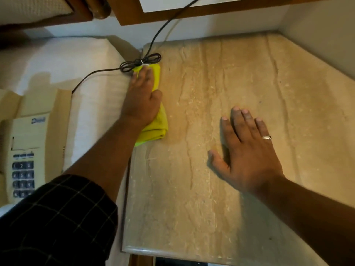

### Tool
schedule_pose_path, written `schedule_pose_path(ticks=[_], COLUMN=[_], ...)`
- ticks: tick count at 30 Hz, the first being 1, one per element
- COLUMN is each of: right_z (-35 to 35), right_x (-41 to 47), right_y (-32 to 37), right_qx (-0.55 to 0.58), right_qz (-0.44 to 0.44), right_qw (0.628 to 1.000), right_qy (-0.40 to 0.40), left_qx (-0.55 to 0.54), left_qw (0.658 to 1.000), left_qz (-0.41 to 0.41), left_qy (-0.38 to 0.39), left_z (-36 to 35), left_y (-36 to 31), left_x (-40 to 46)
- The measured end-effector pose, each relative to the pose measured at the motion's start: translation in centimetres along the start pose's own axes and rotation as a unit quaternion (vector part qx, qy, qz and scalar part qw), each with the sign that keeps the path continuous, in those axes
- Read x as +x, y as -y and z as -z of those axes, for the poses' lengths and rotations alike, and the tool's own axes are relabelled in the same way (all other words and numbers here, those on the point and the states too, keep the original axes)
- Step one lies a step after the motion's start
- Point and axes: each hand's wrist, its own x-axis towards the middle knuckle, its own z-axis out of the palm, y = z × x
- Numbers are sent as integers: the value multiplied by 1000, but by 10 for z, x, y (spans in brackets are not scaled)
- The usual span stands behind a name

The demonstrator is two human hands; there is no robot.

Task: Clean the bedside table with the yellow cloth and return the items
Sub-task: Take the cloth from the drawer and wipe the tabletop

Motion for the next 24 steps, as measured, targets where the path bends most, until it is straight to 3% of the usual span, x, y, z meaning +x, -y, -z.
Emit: schedule_pose_path(ticks=[5,15,19,24], right_z=[0,-6,-3,-5], right_x=[-1,0,-3,-1], right_y=[0,-4,-4,-3], right_qx=[3,5,28,30], right_qz=[0,6,2,9], right_qw=[1000,999,999,999], right_qy=[-5,-33,-24,-36], left_qx=[30,44,65,27], left_qw=[1000,998,995,981], left_qz=[-4,36,77,180], left_qy=[-3,2,-3,-72], left_z=[-2,-10,-20,-37], left_y=[-6,-28,-48,-80], left_x=[-35,-280,-308,-297])
